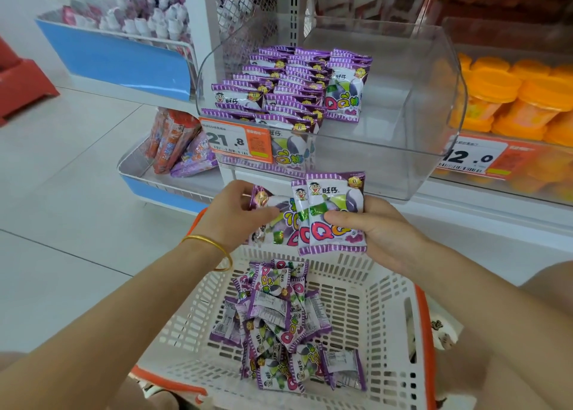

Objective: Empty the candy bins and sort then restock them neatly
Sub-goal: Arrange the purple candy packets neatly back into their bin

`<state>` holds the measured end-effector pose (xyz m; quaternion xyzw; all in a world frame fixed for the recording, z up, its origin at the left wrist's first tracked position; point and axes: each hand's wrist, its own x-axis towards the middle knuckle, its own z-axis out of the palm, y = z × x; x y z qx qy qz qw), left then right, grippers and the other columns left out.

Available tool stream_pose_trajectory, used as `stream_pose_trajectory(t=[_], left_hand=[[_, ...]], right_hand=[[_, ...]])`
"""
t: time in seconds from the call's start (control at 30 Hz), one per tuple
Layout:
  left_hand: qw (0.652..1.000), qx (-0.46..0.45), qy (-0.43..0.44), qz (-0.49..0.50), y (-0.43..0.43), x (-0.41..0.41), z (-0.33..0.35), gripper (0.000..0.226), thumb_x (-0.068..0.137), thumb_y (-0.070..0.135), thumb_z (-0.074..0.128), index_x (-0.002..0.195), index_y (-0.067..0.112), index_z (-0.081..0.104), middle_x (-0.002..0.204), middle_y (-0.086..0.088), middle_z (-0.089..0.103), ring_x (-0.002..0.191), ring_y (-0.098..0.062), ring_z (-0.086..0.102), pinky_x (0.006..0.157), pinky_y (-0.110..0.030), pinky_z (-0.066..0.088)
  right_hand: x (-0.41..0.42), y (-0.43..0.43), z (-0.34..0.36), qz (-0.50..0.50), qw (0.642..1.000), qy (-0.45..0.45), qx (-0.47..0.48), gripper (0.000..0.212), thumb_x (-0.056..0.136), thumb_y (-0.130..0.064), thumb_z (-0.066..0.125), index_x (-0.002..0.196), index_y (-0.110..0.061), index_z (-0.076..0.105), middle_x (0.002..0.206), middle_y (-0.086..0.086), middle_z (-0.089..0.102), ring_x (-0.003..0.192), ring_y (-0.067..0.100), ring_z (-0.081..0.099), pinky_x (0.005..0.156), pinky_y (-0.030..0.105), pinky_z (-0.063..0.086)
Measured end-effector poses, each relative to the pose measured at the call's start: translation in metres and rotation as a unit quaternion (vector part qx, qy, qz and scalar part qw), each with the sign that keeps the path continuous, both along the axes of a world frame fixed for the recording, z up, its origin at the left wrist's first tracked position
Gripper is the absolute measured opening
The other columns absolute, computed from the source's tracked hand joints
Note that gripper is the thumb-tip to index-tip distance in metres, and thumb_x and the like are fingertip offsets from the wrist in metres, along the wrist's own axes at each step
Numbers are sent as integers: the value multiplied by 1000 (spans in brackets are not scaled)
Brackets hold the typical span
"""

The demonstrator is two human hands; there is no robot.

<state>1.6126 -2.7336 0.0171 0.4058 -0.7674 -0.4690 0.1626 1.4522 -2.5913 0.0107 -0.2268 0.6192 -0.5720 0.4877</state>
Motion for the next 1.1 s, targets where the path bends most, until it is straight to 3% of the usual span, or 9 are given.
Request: stream_pose_trajectory(t=[0.13,0.23,0.4,0.6,0.7,0.77,0.87,0.97,1.1], left_hand=[[1000,-17,21,-6,1,0,4,33,88,27,63,83,-5,61,68,-12,47,58,-20,43,57,-28,44],[997,59,48,19,6,-3,8,23,92,22,59,72,12,64,72,-12,50,55,-15,46,45,-13,47],[967,203,149,37,14,-9,16,18,95,22,53,81,11,58,79,-10,55,57,-13,55,56,-20,55],[963,178,199,-26,17,-8,36,19,97,10,46,87,9,62,83,-8,60,60,-8,62,55,-20,54],[979,-1,202,-30,7,-14,57,26,100,21,45,87,24,67,85,1,63,65,2,57,57,-17,48],[961,-184,199,-50,-8,-21,70,24,96,30,44,97,26,68,95,4,64,82,3,56,74,-14,44],[907,-400,65,-116,-42,-36,71,54,90,44,35,122,10,63,128,-11,58,123,-24,48,107,-34,32],[875,-460,-56,-138,-59,-45,54,68,89,54,19,139,18,48,149,-11,38,141,-32,26,115,-52,18],[865,-475,-88,-138,-63,-48,36,70,88,57,9,147,28,32,157,-4,22,147,-26,12,117,-49,3]], right_hand=[[2,2,8,54,996,73,-21,33,74,-4,71,106,-8,66,106,5,72,97,18,69,90,26,52],[6,1,12,105,989,98,-34,40,68,-18,69,108,-18,64,107,-1,72,98,16,68,90,26,52],[11,-2,12,107,990,74,-54,40,71,-24,64,110,-30,56,104,-11,72,97,11,68,91,29,53],[10,3,26,63,997,30,-16,67,63,-30,78,121,-30,46,128,-1,60,111,20,62,100,46,46],[6,9,60,97,995,28,-26,37,69,-24,79,103,-24,64,100,-2,74,89,14,70,86,37,55],[-3,7,91,43,997,23,-64,18,71,-20,74,89,-19,68,81,-1,75,69,11,71,65,28,58],[-39,-27,131,-68,990,98,-77,35,71,-32,74,99,-14,65,92,1,72,80,15,69,70,33,57],[-83,-70,130,-147,967,206,-16,80,56,-46,86,119,-7,58,114,3,62,103,19,58,84,34,49],[-124,-117,95,-156,964,187,102,68,78,-16,76,135,3,43,123,7,57,106,21,57,79,34,49]])
